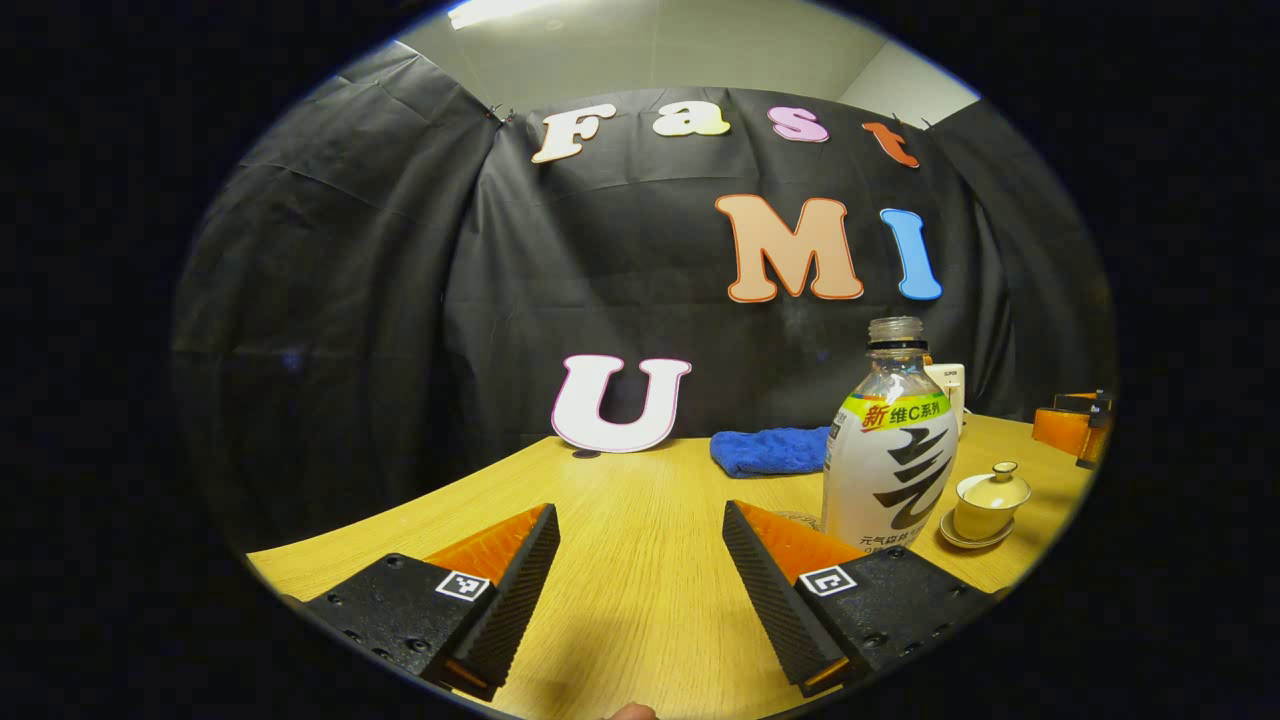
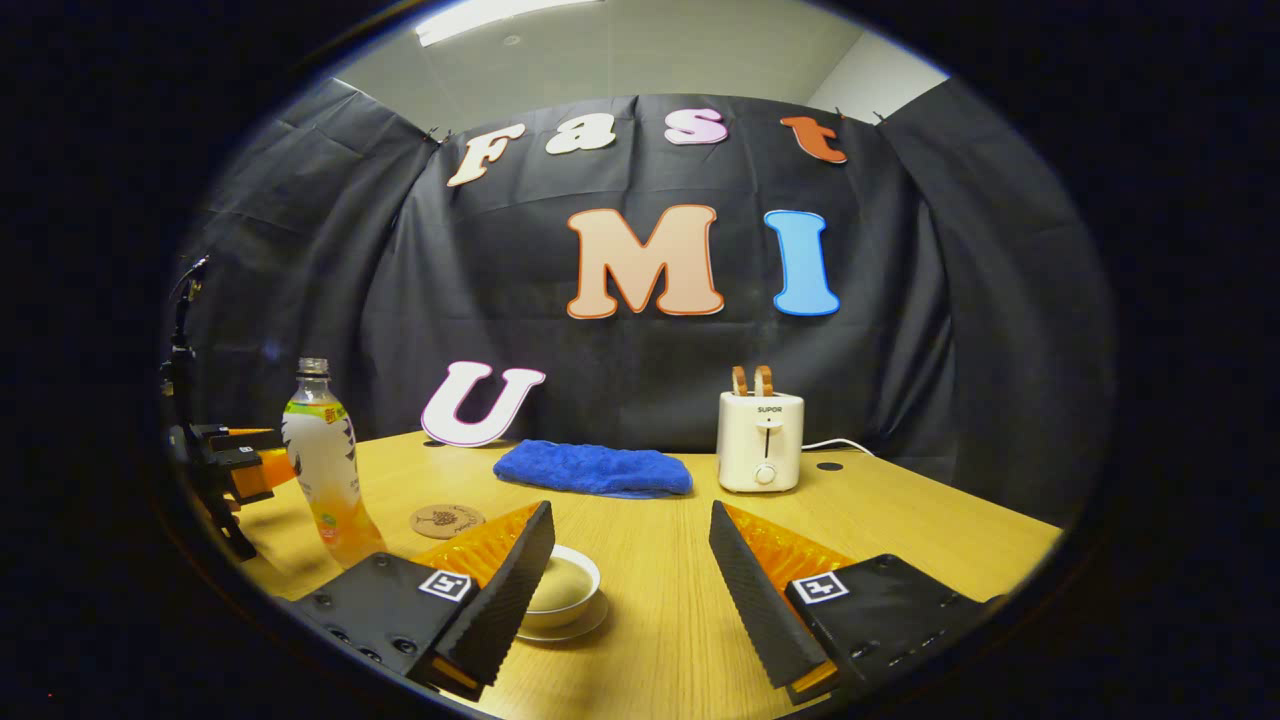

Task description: Open the teacup lid with one hand, grasp the water bottle and pour water into the teacup with the other hand; after pouring, place the water bottle on the coaster and then close the teacup lid.

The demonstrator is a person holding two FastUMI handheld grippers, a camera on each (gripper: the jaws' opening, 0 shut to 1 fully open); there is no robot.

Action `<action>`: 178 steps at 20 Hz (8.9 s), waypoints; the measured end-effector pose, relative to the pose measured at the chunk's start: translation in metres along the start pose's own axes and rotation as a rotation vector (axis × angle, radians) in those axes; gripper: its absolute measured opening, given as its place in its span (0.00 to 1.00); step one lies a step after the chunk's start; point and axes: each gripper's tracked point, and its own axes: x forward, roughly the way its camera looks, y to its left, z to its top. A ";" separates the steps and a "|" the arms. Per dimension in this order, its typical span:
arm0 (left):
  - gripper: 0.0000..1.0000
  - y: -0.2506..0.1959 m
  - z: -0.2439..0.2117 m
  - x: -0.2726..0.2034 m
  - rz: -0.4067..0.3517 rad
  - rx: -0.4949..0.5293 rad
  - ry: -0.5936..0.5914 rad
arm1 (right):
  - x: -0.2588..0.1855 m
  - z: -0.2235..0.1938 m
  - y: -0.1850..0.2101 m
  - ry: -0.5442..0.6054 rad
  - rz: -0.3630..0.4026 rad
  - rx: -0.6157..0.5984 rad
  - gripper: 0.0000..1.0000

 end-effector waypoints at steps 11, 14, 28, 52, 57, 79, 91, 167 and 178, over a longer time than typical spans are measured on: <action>0.96 0.000 -0.001 0.001 0.000 -0.002 0.001 | 0.016 -0.022 0.051 0.124 0.142 -0.003 0.94; 0.96 0.000 -0.001 0.000 0.000 -0.003 0.003 | 0.018 -0.027 0.057 0.145 0.151 -0.024 0.87; 0.96 0.000 -0.001 0.000 -0.001 -0.003 0.002 | 0.026 -0.042 0.065 0.206 0.178 -0.048 0.34; 0.96 -0.029 -0.005 -0.025 -0.131 -0.016 0.037 | 0.014 0.006 0.025 0.085 0.125 0.015 0.34; 0.96 -0.049 -0.006 -0.039 -0.193 -0.051 0.062 | 0.008 0.011 0.013 0.071 0.111 0.021 0.34; 0.84 -0.124 -0.014 -0.025 -0.328 -0.072 0.147 | -0.007 0.028 -0.048 0.031 0.062 0.063 0.34; 0.57 -0.128 -0.022 -0.006 -0.299 0.001 0.195 | -0.008 0.029 -0.064 0.031 0.047 0.100 0.34; 0.57 -0.156 -0.007 0.022 -0.306 1.900 0.036 | -0.012 0.034 -0.092 0.020 0.021 0.161 0.34; 0.57 -0.165 0.014 0.024 -0.294 2.027 -0.001 | -0.012 0.034 -0.088 0.020 0.030 0.156 0.34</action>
